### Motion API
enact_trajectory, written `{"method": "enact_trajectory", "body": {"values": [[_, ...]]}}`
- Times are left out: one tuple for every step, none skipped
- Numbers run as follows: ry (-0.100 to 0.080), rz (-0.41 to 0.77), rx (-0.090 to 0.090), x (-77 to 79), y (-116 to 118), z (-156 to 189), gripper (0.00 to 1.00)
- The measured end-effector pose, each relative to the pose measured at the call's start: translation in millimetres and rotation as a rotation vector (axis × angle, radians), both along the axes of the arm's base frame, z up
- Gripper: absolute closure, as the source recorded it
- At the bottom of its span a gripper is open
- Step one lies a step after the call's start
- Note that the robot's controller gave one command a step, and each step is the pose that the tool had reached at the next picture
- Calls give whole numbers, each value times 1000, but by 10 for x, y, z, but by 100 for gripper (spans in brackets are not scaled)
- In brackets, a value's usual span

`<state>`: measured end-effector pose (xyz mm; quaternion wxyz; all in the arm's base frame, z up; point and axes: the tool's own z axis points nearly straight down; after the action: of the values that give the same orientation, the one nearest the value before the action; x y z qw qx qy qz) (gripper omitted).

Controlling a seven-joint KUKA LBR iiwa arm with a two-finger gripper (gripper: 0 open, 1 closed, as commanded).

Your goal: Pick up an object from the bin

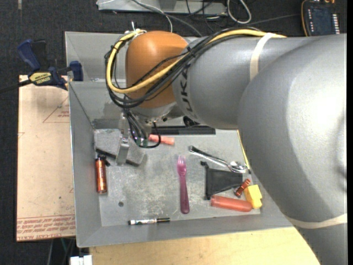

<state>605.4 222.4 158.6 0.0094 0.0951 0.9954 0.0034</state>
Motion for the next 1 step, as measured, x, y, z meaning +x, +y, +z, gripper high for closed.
{"method": "enact_trajectory", "body": {"values": [[-2,58,3,126,-14,-923,0]]}}
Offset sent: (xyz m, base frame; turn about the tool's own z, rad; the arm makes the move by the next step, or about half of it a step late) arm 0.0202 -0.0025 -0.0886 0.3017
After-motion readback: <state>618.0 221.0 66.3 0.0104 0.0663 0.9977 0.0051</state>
